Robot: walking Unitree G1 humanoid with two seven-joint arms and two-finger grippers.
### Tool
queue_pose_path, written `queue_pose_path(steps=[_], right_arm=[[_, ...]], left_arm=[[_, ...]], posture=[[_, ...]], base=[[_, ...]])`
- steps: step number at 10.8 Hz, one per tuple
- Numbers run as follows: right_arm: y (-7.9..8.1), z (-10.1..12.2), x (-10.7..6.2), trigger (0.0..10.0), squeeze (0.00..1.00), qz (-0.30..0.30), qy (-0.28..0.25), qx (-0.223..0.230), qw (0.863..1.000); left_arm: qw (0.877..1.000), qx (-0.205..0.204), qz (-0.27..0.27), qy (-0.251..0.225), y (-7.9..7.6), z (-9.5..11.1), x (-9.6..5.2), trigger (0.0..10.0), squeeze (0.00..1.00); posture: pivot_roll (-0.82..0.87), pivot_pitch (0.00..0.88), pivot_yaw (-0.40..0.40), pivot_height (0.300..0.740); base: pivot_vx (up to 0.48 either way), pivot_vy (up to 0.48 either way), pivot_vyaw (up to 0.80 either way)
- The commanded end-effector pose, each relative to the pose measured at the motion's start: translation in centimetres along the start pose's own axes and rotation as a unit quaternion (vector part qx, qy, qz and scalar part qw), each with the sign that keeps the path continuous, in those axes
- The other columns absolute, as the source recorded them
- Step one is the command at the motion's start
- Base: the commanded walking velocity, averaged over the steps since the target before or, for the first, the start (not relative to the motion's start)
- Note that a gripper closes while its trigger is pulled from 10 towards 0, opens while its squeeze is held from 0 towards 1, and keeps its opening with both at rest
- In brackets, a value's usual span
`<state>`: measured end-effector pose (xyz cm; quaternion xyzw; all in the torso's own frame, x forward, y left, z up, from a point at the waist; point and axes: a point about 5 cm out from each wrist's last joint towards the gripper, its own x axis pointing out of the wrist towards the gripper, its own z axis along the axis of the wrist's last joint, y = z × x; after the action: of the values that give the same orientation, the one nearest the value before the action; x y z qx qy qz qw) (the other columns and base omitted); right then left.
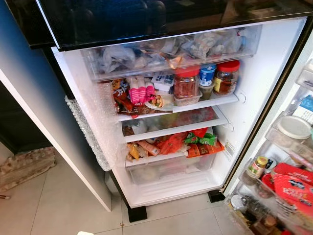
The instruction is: Restocking fridge
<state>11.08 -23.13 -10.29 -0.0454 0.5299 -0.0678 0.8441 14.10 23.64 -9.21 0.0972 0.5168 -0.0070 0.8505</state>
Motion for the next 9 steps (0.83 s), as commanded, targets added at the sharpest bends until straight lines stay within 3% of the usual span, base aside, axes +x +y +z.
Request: queue_pose_path(steps=[1, 5, 8, 9], right_arm=[[-0.6, -0.8, -0.2, 10.0, 0.00, -0.008, 0.014, 0.019, 1.000], [-1.6, -1.7, -0.5, 10.0, 0.00, -0.014, 0.023, 0.018, 0.999], [-0.8, -1.5, -0.3, 10.0, 0.00, -0.008, 0.024, 0.012, 1.000], [-0.5, -1.6, -0.3, 10.0, 0.00, -0.008, 0.025, 0.015, 1.000]], left_arm=[[1.000, -0.005, 0.002, 0.012, 0.1, -0.7, -0.1, 10.0, 0.00], [1.000, -0.009, 0.003, 0.009, 0.5, -0.8, -0.2, 10.0, 0.00], [1.000, -0.012, 0.009, 0.011, 2.0, -1.1, -0.5, 10.0, 0.00], [1.000, -0.013, 0.007, 0.010, 1.5, -1.0, -0.4, 10.0, 0.00]], posture=[[-0.02, 0.000, 0.051, 0.740], [-0.02, 0.000, 0.049, 0.740], [-0.01, 0.000, 0.046, 0.740], [-0.01, 0.000, 0.046, 0.740]], base=[[0.000, 0.000, -0.80], [0.129, 0.000, -0.68], [0.265, 0.000, 0.00], [0.277, 0.000, 0.00]])
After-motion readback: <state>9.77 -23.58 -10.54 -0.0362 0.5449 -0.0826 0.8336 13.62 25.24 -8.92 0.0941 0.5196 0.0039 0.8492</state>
